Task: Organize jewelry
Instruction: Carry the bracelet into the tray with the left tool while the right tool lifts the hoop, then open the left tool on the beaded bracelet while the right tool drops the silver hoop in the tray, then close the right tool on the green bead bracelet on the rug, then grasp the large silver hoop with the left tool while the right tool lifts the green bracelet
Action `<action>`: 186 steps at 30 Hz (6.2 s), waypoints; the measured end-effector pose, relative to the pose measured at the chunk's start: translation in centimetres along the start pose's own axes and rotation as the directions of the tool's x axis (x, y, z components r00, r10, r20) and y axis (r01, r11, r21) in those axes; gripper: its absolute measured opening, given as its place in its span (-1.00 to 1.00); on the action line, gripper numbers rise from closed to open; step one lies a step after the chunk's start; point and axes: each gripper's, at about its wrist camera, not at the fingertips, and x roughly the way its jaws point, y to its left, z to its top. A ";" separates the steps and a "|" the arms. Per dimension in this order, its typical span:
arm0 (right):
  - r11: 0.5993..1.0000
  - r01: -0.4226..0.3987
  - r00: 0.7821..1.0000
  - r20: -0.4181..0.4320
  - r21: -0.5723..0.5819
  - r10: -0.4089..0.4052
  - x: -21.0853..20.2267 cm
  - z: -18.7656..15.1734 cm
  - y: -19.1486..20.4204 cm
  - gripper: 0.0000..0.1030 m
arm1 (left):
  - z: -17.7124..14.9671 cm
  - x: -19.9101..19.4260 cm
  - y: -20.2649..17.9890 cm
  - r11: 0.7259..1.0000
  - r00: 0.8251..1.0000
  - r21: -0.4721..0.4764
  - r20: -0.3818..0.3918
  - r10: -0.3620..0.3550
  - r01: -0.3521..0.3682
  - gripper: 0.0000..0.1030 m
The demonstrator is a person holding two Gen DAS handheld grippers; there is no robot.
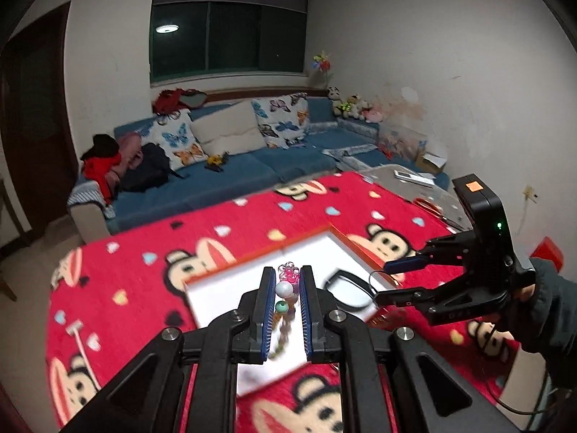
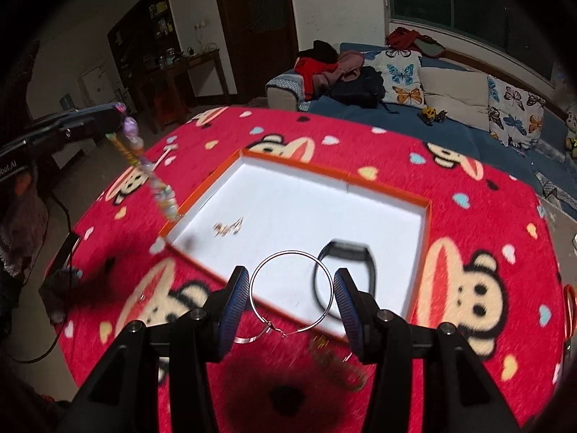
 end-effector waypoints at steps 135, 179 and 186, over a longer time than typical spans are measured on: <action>0.996 0.061 0.971 -0.227 -0.071 -0.076 4.0 -8.8 -0.4 -0.74 | -13.0 16.9 -8.8 0.981 0.920 0.114 -0.377 -0.102 0.156 0.00; 0.997 0.079 0.974 -0.210 -0.027 -0.083 4.6 -8.3 1.2 -0.83 | -8.7 11.3 -5.3 0.994 0.974 0.042 -0.208 -0.093 0.104 -0.01; 0.998 0.045 0.984 -0.175 0.041 -0.037 3.2 -8.1 0.4 -0.87 | -7.4 10.5 -3.7 0.998 0.983 0.027 -0.173 -0.054 0.060 -0.01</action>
